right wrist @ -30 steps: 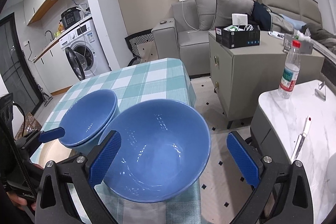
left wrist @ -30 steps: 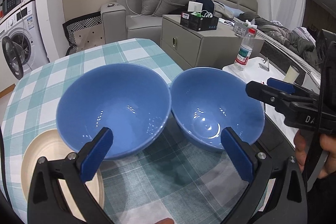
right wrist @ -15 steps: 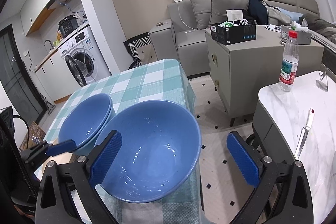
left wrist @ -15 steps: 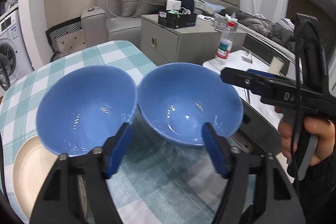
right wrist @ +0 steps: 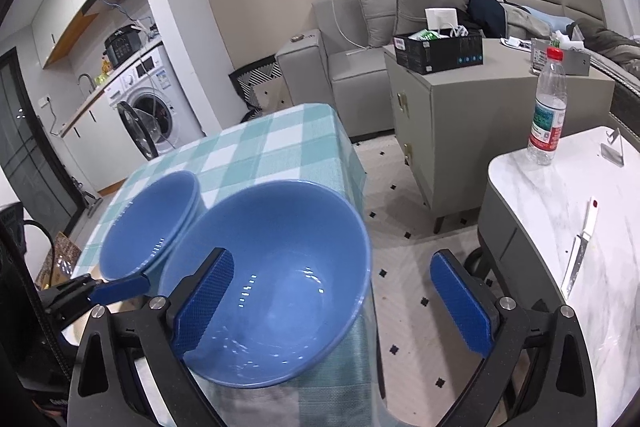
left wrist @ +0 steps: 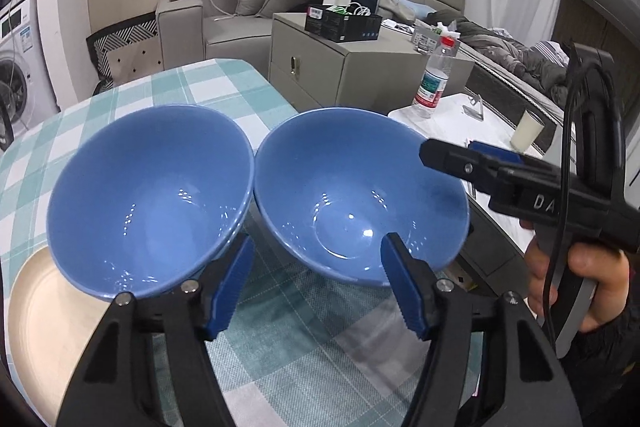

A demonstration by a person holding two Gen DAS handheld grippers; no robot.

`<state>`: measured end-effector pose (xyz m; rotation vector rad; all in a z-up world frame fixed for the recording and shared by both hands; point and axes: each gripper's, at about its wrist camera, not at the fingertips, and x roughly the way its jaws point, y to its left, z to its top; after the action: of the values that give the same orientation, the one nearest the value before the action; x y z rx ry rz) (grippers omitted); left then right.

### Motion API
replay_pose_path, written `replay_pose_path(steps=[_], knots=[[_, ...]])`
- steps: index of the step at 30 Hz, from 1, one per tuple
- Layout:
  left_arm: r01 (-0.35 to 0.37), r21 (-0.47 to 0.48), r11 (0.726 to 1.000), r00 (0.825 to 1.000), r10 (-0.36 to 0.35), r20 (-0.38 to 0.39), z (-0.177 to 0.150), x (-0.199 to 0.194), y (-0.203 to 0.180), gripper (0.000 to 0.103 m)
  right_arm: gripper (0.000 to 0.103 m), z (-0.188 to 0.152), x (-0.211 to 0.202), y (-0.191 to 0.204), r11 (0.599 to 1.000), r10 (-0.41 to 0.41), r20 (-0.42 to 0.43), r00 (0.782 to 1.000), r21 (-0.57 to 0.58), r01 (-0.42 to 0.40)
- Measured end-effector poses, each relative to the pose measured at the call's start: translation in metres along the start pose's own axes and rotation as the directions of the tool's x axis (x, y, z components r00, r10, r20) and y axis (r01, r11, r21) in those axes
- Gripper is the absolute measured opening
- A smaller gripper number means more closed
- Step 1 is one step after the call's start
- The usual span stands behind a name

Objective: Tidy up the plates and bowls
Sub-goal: 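Close the left gripper on the bowl rim while the right gripper closes too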

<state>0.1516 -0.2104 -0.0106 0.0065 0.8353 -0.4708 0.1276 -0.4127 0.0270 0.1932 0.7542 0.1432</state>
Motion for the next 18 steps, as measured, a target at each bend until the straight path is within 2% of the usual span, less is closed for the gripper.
replay_pose_path(steps=[7, 11, 13, 18], knots=[[0.007, -0.020, 1.000, 1.000, -0.007, -0.023, 0.002, 0.013, 0.002, 0.064, 0.074, -0.007, 0.018, -0.008, 1.000, -0.014, -0.055, 0.998, 0.012, 0.014], [0.006, -0.021, 1.000, 0.999, -0.006, -0.034, 0.004, 0.018, 0.001, 0.062, 0.069, -0.010, 0.026, -0.008, 1.000, -0.025, -0.077, 0.997, 0.002, 0.026], [0.003, -0.024, 1.000, 0.999, -0.004, -0.035, 0.004, 0.020, 0.001, 0.058, 0.060, -0.011, 0.028, -0.007, 1.000, -0.022, -0.083, 0.996, -0.002, 0.022], [0.003, -0.024, 1.000, 0.999, -0.004, -0.043, 0.005, 0.024, 0.001, 0.053, 0.050, -0.012, 0.029, -0.005, 0.999, -0.030, -0.082, 0.996, -0.019, 0.029]])
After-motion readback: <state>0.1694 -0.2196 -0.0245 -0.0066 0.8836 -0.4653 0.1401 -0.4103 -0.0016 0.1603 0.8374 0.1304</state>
